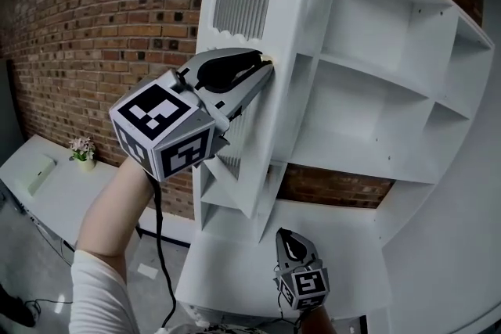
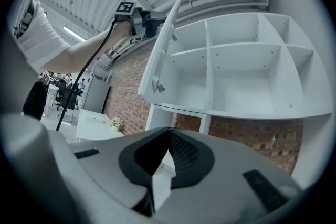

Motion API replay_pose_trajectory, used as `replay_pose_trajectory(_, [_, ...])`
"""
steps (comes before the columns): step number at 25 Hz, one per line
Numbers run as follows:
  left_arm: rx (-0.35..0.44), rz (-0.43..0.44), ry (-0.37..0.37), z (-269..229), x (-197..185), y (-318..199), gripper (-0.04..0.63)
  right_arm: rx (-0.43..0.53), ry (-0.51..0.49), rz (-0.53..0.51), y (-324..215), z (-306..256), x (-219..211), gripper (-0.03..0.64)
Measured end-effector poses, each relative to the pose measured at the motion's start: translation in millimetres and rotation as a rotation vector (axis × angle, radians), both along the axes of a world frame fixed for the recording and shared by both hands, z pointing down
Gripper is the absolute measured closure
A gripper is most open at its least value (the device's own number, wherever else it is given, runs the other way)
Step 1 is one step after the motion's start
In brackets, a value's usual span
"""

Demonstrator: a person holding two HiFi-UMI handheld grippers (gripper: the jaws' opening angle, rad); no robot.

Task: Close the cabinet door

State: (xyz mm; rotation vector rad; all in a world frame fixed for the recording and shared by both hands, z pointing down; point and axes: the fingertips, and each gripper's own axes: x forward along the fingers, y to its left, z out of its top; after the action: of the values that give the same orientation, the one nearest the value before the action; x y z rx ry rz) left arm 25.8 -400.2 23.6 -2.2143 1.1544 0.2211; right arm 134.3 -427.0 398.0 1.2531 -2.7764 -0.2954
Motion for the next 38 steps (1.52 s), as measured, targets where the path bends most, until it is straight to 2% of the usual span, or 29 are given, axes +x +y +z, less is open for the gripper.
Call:
replay_pose_trajectory(3, [0.018, -0.039, 0.002, 0, 13, -13, 0.506, 0.004, -0.02, -0.007, -10, -2, 16, 0.609])
replay_pose_trajectory(6, [0.05, -0.114, 0.006, 0, 20, -27, 0.506, 0.002, -0.031, -0.009, -24, -2, 29, 0.609])
replay_pose_trajectory(12, [0.099, -0.226, 0.005, 2, 42, -59, 0.506, -0.012, -0.01, -0.031, -52, 12, 50, 0.609])
replay_pose_trajectory(16, [0.146, -0.309, -0.008, -2, 50, -77, 0.506, -0.05, -0.067, -0.044, -73, 18, 55, 0.609])
replay_pose_trajectory(18, [0.148, -0.318, -0.014, -2, 53, -86, 0.506, -0.06, -0.092, -0.044, -79, 18, 57, 0.609])
replay_pose_trajectory(23, [0.105, -0.293, -0.011, -1, 60, -111, 0.506, -0.018, -0.07, -0.048, -91, 9, 57, 0.609])
replay_pose_trajectory(27, [0.135, -0.313, -0.019, -2, 63, -125, 0.506, -0.016, -0.08, -0.044, -103, 4, 59, 0.609])
replay_pose_trajectory(32, [0.121, -0.294, -0.017, 0, 65, -143, 0.505, -0.02, -0.094, -0.039, -114, 5, 62, 0.609])
replay_pose_trajectory(38, [0.106, -0.259, 0.021, -2, 65, -165, 0.5, -0.027, -0.093, -0.05, -128, 10, 59, 0.609])
